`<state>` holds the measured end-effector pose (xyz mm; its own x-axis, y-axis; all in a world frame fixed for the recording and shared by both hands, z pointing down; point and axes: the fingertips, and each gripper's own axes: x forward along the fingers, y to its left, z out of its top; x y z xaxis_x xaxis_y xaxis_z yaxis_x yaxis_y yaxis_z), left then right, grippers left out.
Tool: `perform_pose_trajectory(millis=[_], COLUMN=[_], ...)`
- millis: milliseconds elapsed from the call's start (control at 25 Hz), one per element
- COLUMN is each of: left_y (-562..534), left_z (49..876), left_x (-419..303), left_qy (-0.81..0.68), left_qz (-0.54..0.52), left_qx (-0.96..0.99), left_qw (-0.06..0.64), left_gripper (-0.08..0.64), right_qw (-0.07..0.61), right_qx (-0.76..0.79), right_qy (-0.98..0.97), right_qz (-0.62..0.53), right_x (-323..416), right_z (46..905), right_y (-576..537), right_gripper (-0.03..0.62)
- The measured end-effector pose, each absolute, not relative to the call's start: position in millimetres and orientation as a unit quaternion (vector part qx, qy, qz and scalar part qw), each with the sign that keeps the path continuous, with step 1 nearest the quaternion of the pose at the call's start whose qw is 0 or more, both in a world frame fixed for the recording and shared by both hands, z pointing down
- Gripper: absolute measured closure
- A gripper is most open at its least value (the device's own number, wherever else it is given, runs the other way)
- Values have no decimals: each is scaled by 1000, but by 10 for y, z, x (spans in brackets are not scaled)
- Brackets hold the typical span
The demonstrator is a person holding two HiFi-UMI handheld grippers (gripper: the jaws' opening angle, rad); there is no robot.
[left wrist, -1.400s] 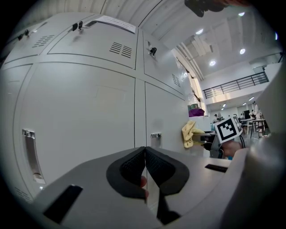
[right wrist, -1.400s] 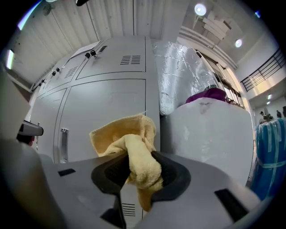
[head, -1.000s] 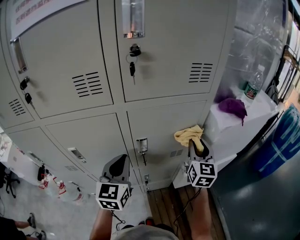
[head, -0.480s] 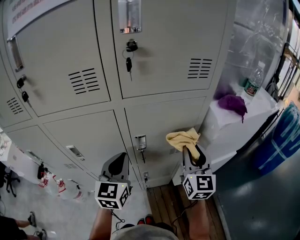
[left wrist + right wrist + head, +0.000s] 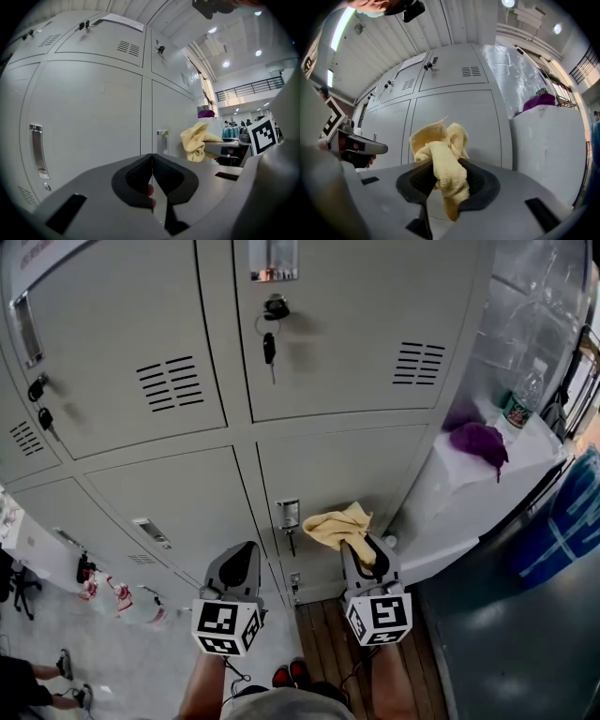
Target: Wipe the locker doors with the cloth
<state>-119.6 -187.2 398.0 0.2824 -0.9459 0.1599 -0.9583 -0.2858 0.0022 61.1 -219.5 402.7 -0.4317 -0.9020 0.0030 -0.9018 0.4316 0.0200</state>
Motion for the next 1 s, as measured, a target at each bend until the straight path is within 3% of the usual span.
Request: perform_pose_trajectory(millis=[1000], left_y=[-1788], left_z=[4454], left_x=[-1553], left_qy=[-625], left_qz=[103], left_qx=[769], left_qw=[86], left_gripper=[537], right_qw=[47], right_qx=[471], right_qy=[-879], right_qz=[46], right_x=[-133], right_z=[4781], right_y=[-2376], right_gripper=[460])
